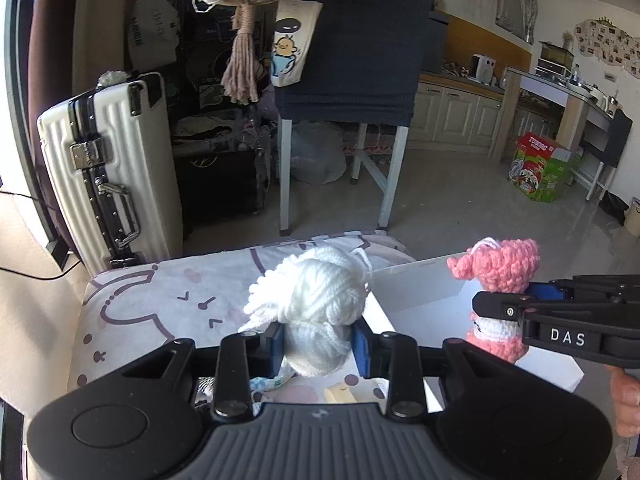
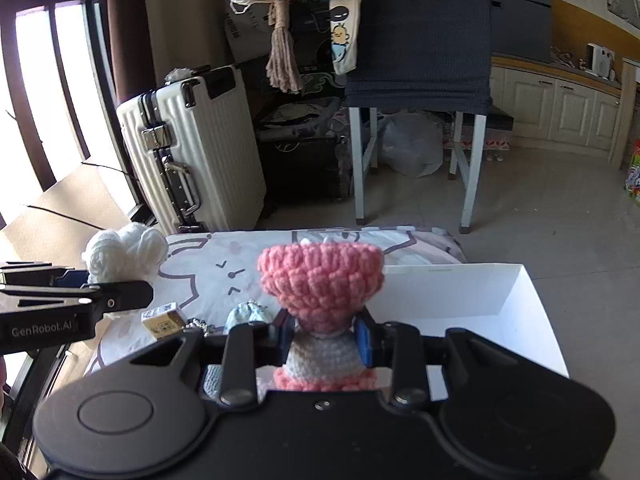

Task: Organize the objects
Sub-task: 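Lift the pink doll and white yarn ball and carry both over the white box, then lower the pink doll into the box and open the right tool while the left tool releases the yarn ball, then withdraw both tools from the box back toward the remaining toys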

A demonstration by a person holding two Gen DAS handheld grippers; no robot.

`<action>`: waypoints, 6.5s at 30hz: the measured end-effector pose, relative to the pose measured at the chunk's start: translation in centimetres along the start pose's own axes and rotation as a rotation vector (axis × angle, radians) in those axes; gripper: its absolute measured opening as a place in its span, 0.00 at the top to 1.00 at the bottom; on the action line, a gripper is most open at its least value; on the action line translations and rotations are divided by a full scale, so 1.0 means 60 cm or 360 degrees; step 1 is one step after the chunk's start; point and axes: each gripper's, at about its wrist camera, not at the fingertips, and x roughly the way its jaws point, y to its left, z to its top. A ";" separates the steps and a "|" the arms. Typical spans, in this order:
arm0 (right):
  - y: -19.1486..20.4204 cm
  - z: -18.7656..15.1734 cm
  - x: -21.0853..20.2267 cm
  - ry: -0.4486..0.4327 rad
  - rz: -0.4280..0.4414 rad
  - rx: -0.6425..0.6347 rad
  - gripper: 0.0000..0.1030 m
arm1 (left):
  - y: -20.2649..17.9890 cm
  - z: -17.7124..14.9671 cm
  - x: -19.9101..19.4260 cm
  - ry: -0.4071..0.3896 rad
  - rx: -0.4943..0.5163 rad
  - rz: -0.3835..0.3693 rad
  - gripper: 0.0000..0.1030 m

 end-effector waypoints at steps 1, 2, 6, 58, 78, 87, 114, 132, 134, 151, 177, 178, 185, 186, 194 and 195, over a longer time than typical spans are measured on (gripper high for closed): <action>-0.011 0.002 -0.001 -0.0003 -0.0010 0.0015 0.68 | -0.010 0.005 0.006 0.0001 0.0014 -0.0016 0.66; -0.022 0.004 -0.003 -0.0005 -0.0023 0.0029 0.68 | -0.019 0.009 0.011 0.0001 0.0026 -0.0031 0.66; -0.065 0.011 -0.011 -0.0009 -0.0092 0.0069 0.68 | -0.059 0.021 0.036 0.0010 0.0069 -0.0105 0.66; -0.243 -0.123 0.166 0.0877 -0.0293 0.0029 0.68 | -0.247 -0.111 0.279 0.0692 0.0462 -0.0536 0.65; -0.240 -0.117 0.167 0.0882 -0.0283 0.0034 0.68 | -0.252 -0.128 0.278 0.0725 0.0532 -0.0487 0.55; -0.244 -0.118 0.159 0.0878 -0.0307 0.0038 0.68 | -0.254 -0.122 0.274 0.0711 0.0532 -0.0492 0.53; -0.216 -0.057 0.042 0.0458 -0.0472 0.0101 0.34 | -0.205 -0.041 0.194 0.0458 0.0355 -0.0452 0.24; -0.222 -0.069 -0.019 0.0317 -0.0559 0.0153 0.02 | -0.183 -0.041 0.157 0.0388 0.0304 -0.0385 0.00; -0.220 -0.072 -0.024 0.0312 -0.0567 0.0153 0.00 | -0.178 -0.041 0.151 0.0378 0.0291 -0.0379 0.00; -0.152 -0.059 -0.017 0.0245 -0.0495 0.0081 0.00 | -0.064 -0.035 0.109 0.0312 0.0043 -0.0216 0.00; 0.031 -0.026 0.068 0.0242 -0.0237 -0.0112 0.00 | 0.152 -0.068 0.048 0.0260 -0.0273 0.0086 0.00; 0.036 -0.025 0.069 0.0242 -0.0227 -0.0113 0.00 | 0.158 -0.070 0.047 0.0261 -0.0281 0.0097 0.00; 0.065 -0.020 0.080 0.0239 -0.0183 -0.0136 0.00 | 0.197 -0.082 0.041 0.0268 -0.0337 0.0169 0.00; 0.067 -0.020 0.081 0.0238 -0.0179 -0.0136 0.00 | 0.201 -0.084 0.040 0.0268 -0.0339 0.0181 0.00; 0.083 -0.015 0.087 0.0237 -0.0147 -0.0139 0.00 | 0.220 -0.093 0.039 0.0281 -0.0354 0.0236 0.00; 0.084 -0.015 0.089 0.0238 -0.0145 -0.0141 0.00 | 0.222 -0.093 0.039 0.0283 -0.0358 0.0242 0.00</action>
